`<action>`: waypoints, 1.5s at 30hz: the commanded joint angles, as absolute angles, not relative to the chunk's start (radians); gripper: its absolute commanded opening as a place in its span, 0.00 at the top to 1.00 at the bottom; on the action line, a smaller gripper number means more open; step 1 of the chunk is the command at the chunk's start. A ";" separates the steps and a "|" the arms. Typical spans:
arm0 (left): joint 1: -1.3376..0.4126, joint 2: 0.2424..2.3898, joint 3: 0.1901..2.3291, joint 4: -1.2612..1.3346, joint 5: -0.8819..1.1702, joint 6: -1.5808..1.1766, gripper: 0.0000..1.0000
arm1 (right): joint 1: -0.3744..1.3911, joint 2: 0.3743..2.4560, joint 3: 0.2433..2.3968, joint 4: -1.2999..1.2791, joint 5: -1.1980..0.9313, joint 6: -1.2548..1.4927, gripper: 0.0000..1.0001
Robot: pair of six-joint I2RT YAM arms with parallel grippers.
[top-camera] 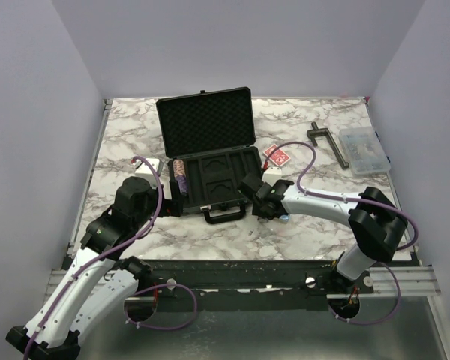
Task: Pack up texas hold em set
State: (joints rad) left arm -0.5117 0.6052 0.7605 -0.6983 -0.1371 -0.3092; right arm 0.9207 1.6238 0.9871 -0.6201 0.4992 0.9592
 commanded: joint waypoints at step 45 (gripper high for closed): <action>-0.511 0.598 0.752 -0.709 -0.109 -0.297 0.05 | 0.915 1.707 0.972 -0.584 0.235 0.781 0.50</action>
